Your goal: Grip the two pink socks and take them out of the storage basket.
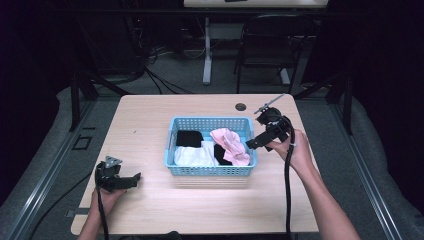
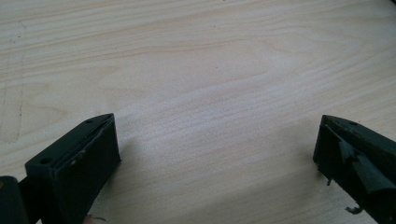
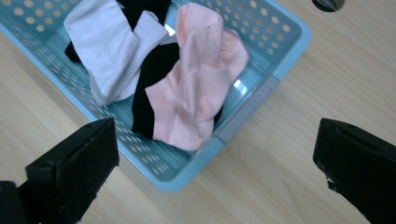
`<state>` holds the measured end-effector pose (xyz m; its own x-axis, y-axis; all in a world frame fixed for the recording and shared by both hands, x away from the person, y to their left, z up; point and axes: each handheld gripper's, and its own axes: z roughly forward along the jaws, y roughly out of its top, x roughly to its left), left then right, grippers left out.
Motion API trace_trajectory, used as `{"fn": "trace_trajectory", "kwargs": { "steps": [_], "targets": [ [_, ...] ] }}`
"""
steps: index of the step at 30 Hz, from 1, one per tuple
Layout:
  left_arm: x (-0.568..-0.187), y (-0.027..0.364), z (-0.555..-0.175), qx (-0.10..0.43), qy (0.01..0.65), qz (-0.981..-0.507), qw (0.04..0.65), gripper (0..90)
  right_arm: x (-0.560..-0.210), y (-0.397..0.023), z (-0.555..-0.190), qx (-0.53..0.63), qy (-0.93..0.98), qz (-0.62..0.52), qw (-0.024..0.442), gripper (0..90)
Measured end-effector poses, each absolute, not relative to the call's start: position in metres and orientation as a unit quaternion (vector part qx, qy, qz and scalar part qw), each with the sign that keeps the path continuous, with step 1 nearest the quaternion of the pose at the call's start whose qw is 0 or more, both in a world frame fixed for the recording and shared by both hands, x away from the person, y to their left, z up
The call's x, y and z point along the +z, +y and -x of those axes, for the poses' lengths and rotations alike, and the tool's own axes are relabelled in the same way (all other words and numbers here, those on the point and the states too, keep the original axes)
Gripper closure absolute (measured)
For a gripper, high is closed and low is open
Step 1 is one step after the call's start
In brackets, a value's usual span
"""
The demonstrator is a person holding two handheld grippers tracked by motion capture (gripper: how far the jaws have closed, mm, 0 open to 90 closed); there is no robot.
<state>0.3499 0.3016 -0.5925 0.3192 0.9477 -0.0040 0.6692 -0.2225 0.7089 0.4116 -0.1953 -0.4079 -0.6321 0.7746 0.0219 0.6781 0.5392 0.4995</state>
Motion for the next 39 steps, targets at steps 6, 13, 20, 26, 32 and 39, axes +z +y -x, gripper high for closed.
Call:
{"fn": "trace_trajectory", "kwargs": {
  "steps": [6, 13, 20, 26, 32, 39],
  "targets": [
    [-0.593, 0.302, -0.35, 0.222, 0.539, -0.749, 0.313, 0.3, -0.413, -0.175, -0.427, 0.232, 0.88, -0.404, 0.092, 0.0],
    [-0.593, 0.302, -0.35, 0.222, 0.539, -0.75, 0.313, 0.3, -0.426, -0.154, -0.443, 0.228, 0.885, -0.399, 0.074, 0.0],
    [-0.593, 0.302, -0.35, 0.222, 0.539, -0.75, 0.313, 0.3, -0.438, -0.14, -0.455, 0.223, 0.889, -0.395, 0.064, 0.0],
    [-0.593, 0.302, -0.35, 0.223, 0.539, -0.749, 0.314, 0.3, -0.452, -0.132, -0.466, 0.216, 0.887, -0.404, 0.057, 0.0],
    [-0.593, 0.302, -0.35, 0.222, 0.539, -0.75, 0.313, 0.3, -0.467, -0.122, -0.476, 0.203, 0.886, -0.414, 0.051, 3.5],
    [-0.593, 0.302, -0.35, 0.223, 0.538, -0.75, 0.314, 0.4, -0.484, -0.114, -0.485, 0.2, 0.878, -0.432, 0.052, 14.0]
  ]
}}
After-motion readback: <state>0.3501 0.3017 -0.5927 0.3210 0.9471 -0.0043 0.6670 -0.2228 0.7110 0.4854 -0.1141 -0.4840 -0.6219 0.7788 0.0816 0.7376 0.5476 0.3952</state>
